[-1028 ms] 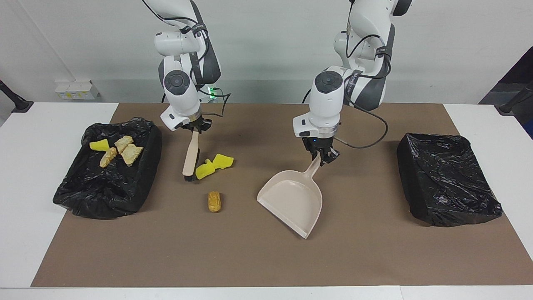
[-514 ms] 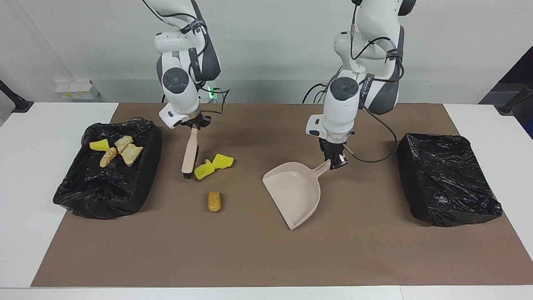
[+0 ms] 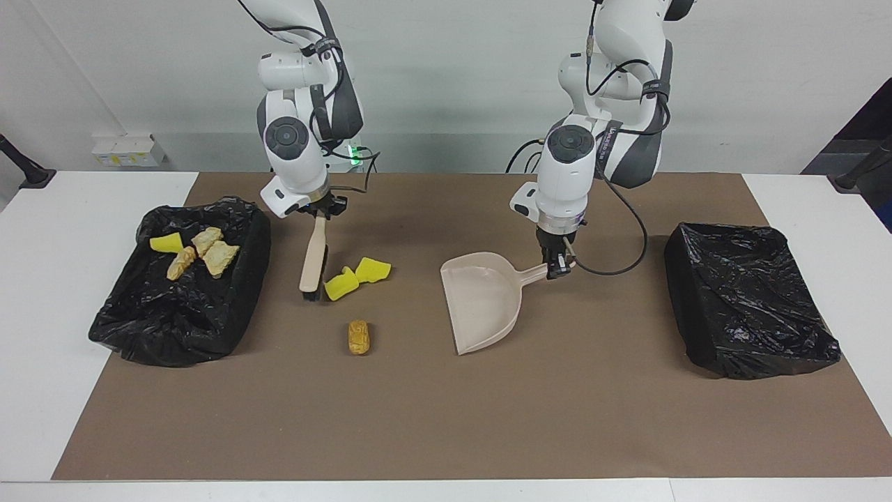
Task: Sweep and dump trash in bin
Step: 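Pull the dustpan with the left gripper while the right gripper brings the brush, then sweep the sponge and bread pieces into the dustpan with the brush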
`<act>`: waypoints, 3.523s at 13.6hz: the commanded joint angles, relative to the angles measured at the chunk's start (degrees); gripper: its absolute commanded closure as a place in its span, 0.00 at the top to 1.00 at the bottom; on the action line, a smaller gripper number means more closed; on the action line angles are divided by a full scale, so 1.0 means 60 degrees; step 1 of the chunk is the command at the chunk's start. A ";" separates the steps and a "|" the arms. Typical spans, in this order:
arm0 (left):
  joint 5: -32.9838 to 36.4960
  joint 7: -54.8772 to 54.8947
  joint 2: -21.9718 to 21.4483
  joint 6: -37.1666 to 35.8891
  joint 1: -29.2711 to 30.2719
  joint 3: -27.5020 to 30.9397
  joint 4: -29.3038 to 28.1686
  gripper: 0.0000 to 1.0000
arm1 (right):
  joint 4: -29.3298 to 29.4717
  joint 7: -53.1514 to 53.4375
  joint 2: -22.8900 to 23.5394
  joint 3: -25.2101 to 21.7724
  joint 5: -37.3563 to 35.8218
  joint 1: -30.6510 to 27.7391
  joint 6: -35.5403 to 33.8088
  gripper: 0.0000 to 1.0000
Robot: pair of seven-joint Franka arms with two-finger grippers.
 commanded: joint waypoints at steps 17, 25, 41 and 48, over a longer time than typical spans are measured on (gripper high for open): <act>0.0105 -0.0565 -0.1452 0.0427 -0.0960 0.0030 -0.2260 0.00 | 0.2966 0.2323 0.2813 0.0155 0.3243 0.3929 0.1854 0.00; 0.0061 -0.1268 -0.1262 0.1100 -0.0141 0.0030 -0.2173 0.00 | 0.4522 0.1455 0.2859 0.0038 0.1172 0.2876 -0.0534 0.00; 0.0032 -0.2616 -0.0456 0.1995 0.0065 0.0045 -0.1791 0.00 | 0.3760 -0.0876 0.3751 0.0126 -0.0522 0.1245 0.1513 0.00; 0.0047 -0.2499 -0.0529 0.1995 0.0051 0.0030 -0.1908 0.00 | 0.3805 -0.1034 0.4046 0.0256 0.2331 0.2990 0.2364 0.00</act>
